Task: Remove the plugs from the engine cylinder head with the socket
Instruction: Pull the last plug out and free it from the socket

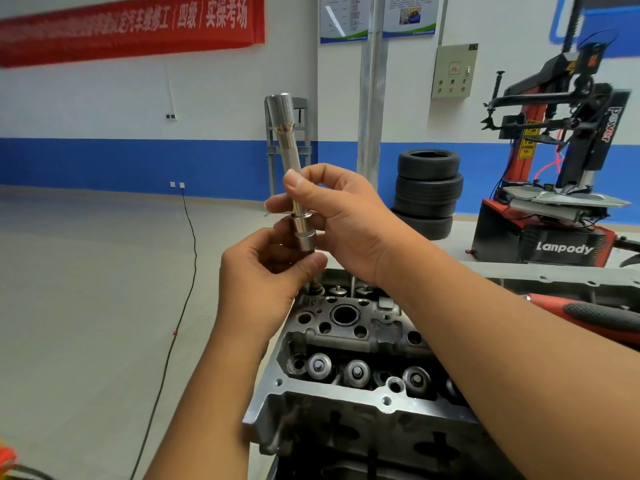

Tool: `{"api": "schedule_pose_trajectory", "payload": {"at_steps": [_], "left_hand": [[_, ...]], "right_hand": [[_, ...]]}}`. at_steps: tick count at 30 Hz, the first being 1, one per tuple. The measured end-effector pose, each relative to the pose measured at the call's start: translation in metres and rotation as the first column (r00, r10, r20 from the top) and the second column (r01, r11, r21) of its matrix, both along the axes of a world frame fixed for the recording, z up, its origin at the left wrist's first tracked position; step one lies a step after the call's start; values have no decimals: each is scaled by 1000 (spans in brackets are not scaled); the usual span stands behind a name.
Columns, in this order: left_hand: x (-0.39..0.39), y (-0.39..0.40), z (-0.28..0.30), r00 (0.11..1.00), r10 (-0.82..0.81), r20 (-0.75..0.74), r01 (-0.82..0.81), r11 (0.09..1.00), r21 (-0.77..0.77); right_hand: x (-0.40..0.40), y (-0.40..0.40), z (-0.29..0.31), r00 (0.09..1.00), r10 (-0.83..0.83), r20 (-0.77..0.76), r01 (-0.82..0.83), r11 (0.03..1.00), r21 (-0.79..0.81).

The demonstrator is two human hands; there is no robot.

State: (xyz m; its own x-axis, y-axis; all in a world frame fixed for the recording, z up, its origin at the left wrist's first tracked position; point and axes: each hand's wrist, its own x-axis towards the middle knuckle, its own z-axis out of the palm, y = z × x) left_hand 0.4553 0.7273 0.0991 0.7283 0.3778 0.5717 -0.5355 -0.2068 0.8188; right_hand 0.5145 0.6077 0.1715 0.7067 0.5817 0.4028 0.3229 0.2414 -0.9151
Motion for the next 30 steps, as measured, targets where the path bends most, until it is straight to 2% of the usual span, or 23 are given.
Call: {"api": "schedule_pose_trajectory", "payload": {"at_steps": [5, 14, 20, 27, 30], "left_hand": [[-1, 4, 1, 991, -127, -30, 128, 991, 36], [0, 1, 1, 999, -44, -7, 44, 998, 36], [-1, 0, 2, 988, -150, -45, 153, 986, 68], [0, 1, 0, 999, 32, -34, -28, 994, 104], [-1, 2, 1, 997, -63, -39, 68, 987, 144]], "right_hand": [[0, -1, 1, 1000, -24, 10, 25, 999, -25], [0, 1, 0, 1000, -9, -16, 9, 1000, -16], [0, -3, 1, 998, -33, -48, 35, 999, 31], [-1, -1, 2, 999, -21, -29, 22, 1000, 3], [-1, -1, 1, 999, -40, -15, 40, 999, -18]]}}
